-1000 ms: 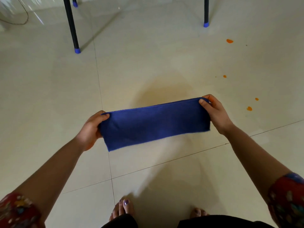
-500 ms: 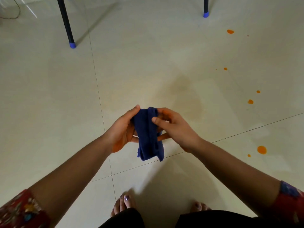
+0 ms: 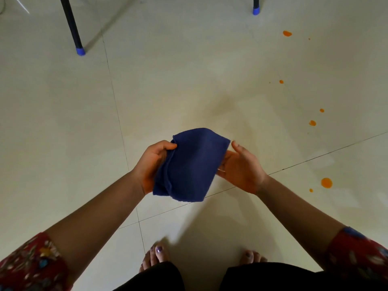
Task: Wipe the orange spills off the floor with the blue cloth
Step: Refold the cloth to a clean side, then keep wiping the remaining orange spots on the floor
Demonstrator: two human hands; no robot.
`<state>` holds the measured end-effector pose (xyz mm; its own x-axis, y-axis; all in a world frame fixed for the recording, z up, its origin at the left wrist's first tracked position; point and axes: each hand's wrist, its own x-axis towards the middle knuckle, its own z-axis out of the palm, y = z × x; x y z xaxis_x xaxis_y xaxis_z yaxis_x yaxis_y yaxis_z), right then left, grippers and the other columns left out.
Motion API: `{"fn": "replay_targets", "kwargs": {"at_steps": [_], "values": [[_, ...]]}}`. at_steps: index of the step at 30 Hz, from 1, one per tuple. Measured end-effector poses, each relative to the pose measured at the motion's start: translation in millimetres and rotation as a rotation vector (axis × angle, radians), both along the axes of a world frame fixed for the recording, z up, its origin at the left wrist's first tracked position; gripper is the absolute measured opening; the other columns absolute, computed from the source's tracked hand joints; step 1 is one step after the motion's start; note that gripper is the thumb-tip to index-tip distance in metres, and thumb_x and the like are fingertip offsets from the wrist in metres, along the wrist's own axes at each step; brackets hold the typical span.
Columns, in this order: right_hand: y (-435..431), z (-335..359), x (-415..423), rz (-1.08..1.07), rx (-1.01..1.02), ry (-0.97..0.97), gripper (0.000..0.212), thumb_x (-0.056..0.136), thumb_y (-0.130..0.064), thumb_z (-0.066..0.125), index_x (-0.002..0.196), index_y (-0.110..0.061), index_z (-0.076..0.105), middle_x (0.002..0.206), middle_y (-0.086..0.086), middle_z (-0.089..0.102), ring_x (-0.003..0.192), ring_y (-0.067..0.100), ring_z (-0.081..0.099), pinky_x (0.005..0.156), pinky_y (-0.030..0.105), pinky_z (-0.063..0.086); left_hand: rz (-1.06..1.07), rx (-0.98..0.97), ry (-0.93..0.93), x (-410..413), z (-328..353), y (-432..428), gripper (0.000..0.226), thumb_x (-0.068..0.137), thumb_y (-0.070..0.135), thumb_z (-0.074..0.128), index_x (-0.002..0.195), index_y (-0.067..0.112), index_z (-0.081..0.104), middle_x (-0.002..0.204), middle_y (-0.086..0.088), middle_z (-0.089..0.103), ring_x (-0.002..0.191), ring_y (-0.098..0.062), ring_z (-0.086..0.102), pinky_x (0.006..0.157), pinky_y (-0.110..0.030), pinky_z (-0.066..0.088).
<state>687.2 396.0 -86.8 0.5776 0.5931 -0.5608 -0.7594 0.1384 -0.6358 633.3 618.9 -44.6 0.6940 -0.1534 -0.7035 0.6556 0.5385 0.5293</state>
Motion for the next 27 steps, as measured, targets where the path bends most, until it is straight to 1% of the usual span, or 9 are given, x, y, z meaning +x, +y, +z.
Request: {"fn": "replay_targets", "kwargs": {"at_steps": [3,6,9,11,15,20,24,25,27], "values": [[-8.4,8.9,-2.6,-0.027,0.087,0.02,0.068,0.048,-0.04,0.093,0.11,-0.019,0.073,0.115,0.005,0.07,0.104,0.022,0.068,0.081,0.034,0.057,-0.046,0.013,-0.002,5.3,-5.6,-1.5,0.031,0.096,0.027,0.039,0.093,0.015,0.067,0.083,-0.003,0.07,0.073,-0.018,0.067,0.076,-0.034,0.047],[-29.3,20.8,-0.3,-0.029,-0.085,0.004,0.054,0.07,-0.02,0.081,0.121,-0.015,0.062,0.122,0.009,0.068,0.109,0.024,0.066,0.081,0.035,0.057,-0.224,0.097,-0.057,13.5,-16.2,-4.6,0.033,0.099,0.04,0.043,0.119,0.024,0.063,0.112,0.001,0.071,0.098,-0.018,0.067,0.084,-0.036,0.051],[-49.3,38.1,-2.0,-0.043,-0.266,-0.022,0.04,0.087,-0.012,0.062,0.127,-0.016,0.057,0.124,0.007,0.067,0.11,0.022,0.066,0.082,0.033,0.058,-0.48,0.191,-0.116,27.3,-23.5,-12.1,0.049,0.093,0.018,0.06,0.134,0.039,0.044,0.123,0.008,0.066,0.108,-0.018,0.065,0.077,-0.033,0.055],[-65.3,53.6,-3.9,-0.088,-0.34,-0.054,0.037,0.089,-0.012,0.058,0.125,-0.018,0.058,0.12,0.004,0.069,0.109,0.02,0.067,0.081,0.032,0.058,-0.566,0.214,-0.141,40.2,-25.0,-26.7,0.06,0.092,0.007,0.059,0.135,0.042,0.037,0.124,0.007,0.065,0.106,-0.021,0.066,0.071,-0.032,0.056],[-96.0,93.1,-4.3,-0.221,-0.552,-0.164,0.028,0.092,-0.008,0.056,0.118,-0.019,0.06,0.115,0.006,0.07,0.105,0.02,0.068,0.079,0.03,0.059,-0.488,0.278,-0.182,65.7,-21.5,-64.9,0.05,0.092,0.015,0.061,0.136,0.028,0.042,0.123,-0.002,0.063,0.099,-0.02,0.066,0.067,-0.034,0.058],[-136.3,129.2,-10.5,-0.4,-0.816,-0.25,0.026,0.097,-0.002,0.049,0.114,-0.018,0.059,0.108,0.007,0.067,0.097,0.021,0.065,0.076,0.032,0.053,-0.598,0.374,-0.297,73.6,-12.2,-91.7,0.03,0.092,0.017,0.06,0.121,0.02,0.058,0.117,-0.001,0.067,0.104,-0.019,0.065,0.09,-0.037,0.051],[-170.4,126.3,-16.1,-0.507,-1.02,-0.284,0.027,0.096,-0.001,0.048,0.114,-0.019,0.056,0.115,0.013,0.063,0.11,0.031,0.059,0.085,0.04,0.05,-0.676,0.413,-0.382,69.5,-15.4,-105.6,0.026,0.091,0.011,0.057,0.114,0.023,0.06,0.112,0.006,0.068,0.101,-0.013,0.064,0.091,-0.034,0.047],[-175.6,122.9,-15.1,-0.532,-1.094,-0.337,0.028,0.096,-0.001,0.047,0.111,-0.022,0.057,0.11,0.008,0.065,0.109,0.029,0.059,0.086,0.039,0.049,-0.689,0.424,-0.398,69.2,-18.3,-108.7,0.023,0.093,0.012,0.055,0.112,0.024,0.06,0.111,0.007,0.068,0.099,-0.012,0.064,0.09,-0.033,0.046],[-181.0,113.8,-14.8,-0.503,-1.187,-0.5,0.032,0.096,0.001,0.045,0.112,-0.024,0.057,0.097,-0.006,0.064,0.1,0.015,0.064,0.08,0.024,0.048,-0.708,0.456,-0.404,68.6,-23.9,-111.8,0.02,0.095,0.016,0.054,0.112,0.024,0.06,0.111,0.008,0.068,0.098,-0.014,0.065,0.089,-0.032,0.046]]}}
